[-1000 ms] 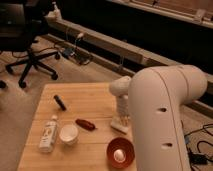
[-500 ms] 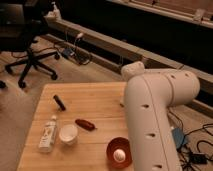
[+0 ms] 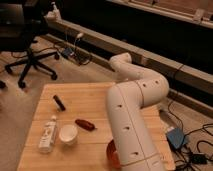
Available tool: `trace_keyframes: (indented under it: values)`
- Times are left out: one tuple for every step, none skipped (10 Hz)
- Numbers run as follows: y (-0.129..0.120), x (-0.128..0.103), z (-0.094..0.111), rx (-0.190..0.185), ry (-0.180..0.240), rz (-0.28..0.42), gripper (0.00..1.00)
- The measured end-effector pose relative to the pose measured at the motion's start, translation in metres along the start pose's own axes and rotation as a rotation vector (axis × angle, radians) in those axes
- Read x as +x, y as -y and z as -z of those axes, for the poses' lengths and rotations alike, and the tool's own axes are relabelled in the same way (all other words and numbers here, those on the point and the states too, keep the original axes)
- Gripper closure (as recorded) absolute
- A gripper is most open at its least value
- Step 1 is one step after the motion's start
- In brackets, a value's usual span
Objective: Wipe the white sponge on the table
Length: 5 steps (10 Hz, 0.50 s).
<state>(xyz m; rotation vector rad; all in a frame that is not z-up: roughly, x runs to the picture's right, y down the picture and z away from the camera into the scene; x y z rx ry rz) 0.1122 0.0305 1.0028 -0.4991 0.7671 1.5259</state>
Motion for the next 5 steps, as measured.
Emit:
trace_keyframes:
  values:
    - [-0.016, -0.005, 0.007, -0.004, 0.012, 0.038, 1.0]
    - [-0.04, -0.008, 0.021, -0.003, 0.027, 0.094, 1.0]
    - [-0.055, -0.009, 0.032, -0.001, 0.039, 0.129, 1.0]
    - [-0.067, -0.01, 0.041, 0.001, 0.051, 0.158, 1.0]
    - [-0.08, -0.009, 0.052, 0.001, 0.062, 0.193, 1.0]
